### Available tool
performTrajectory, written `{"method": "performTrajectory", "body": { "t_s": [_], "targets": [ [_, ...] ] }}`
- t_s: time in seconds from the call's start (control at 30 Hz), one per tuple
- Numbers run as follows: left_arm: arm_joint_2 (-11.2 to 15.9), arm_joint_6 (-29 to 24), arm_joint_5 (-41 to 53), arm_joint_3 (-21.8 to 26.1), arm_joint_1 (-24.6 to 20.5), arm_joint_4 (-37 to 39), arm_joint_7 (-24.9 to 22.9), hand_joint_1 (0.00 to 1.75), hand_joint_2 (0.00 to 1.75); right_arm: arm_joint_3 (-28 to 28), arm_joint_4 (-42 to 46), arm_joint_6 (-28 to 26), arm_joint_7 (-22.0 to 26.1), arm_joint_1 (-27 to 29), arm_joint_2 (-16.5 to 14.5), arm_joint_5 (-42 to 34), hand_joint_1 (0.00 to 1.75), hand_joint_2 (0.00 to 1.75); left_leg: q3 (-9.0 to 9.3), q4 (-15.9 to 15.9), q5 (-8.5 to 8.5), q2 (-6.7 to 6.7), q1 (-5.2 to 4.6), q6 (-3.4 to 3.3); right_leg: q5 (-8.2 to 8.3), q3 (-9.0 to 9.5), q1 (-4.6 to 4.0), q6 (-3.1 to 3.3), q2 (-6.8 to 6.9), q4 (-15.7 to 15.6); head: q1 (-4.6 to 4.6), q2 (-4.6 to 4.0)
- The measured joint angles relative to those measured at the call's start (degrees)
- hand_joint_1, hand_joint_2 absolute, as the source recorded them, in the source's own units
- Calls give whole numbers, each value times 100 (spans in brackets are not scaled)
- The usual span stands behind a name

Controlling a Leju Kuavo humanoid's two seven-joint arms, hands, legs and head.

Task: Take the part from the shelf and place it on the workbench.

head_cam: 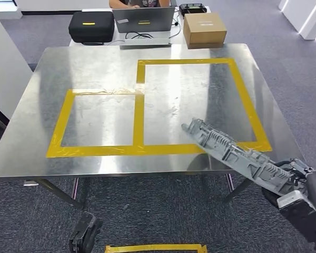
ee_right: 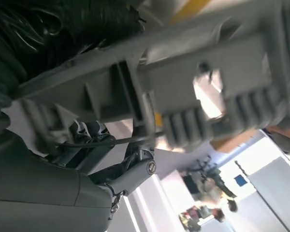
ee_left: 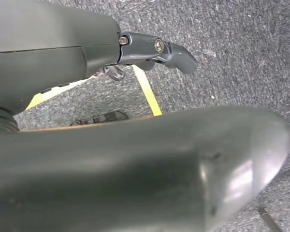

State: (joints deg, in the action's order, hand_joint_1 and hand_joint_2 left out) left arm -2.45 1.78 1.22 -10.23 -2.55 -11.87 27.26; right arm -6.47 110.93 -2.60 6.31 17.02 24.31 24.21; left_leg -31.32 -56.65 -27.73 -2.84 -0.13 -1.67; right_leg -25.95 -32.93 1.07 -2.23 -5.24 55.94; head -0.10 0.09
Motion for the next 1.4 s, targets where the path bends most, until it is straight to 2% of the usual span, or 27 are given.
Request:
{"method": "performTrajectory", "body": {
  "t_s": [0.13, 0.27, 0.5, 0.73, 0.97, 1.2, 1.4],
  "targets": [
    [8, 14, 57, 0, -13, 0, -22, 0, 0, -281, -453, 601, -184, -305, 319, -120, 175, 175, 2, 0, 5, 1, 1, 0, 6, -1, -1, -7, -1, 4, -1, 0],
    [10, 51, 114, 0, -48, 0, -75, 0, 0, -206, -1004, 1074, -447, -849, 677, 0, 175, 175, -4, 0, 14, 2, 1, 2, 13, -2, 0, -14, -4, 6, -1, 0],
    [20, 96, 197, 0, -91, -1, -138, 0, 0, 459, -1787, 1511, -656, -1746, 1107, 267, 175, 175, -13, -1, 28, -10, 2, -2, 23, -10, 0, -15, 13, 9, -1, 0],
    [26, 127, 320, -2, -157, -2, -246, 0, 0, 1606, -2653, 1890, -744, -2893, 1292, 629, 175, 175, -11, 0, 31, 1, 5, 3, 29, -14, -2, -10, -5, 13, 1, 0],
    [28, 199, 456, -4, -230, -15, -349, 0, 0, 3234, -3919, 1921, -601, -4207, 1142, 1184, 175, 175, -10, 0, 43, 3, 8, 11, 40, -11, -4, -10, -4, 15, 1, 0],
    [30, 248, 551, -4, -281, -16, -421, 0, 0, 4529, -5186, 1838, -347, -5354, 440, 1520, 175, 175, 4, 0, 50, 16, 21, 23, 54, -9, -20, 8, -26, 16, 0, 0],
    [32, 274, 584, -4, -290, -17, -431, 0, 0, 5129, -5906, 1792, -219, -5905, -36, 1592, 175, 175, 7, 1, 55, 28, 32, 32, 63, -5, -32, 22, -32, 15, 2, 0]
  ]
}}
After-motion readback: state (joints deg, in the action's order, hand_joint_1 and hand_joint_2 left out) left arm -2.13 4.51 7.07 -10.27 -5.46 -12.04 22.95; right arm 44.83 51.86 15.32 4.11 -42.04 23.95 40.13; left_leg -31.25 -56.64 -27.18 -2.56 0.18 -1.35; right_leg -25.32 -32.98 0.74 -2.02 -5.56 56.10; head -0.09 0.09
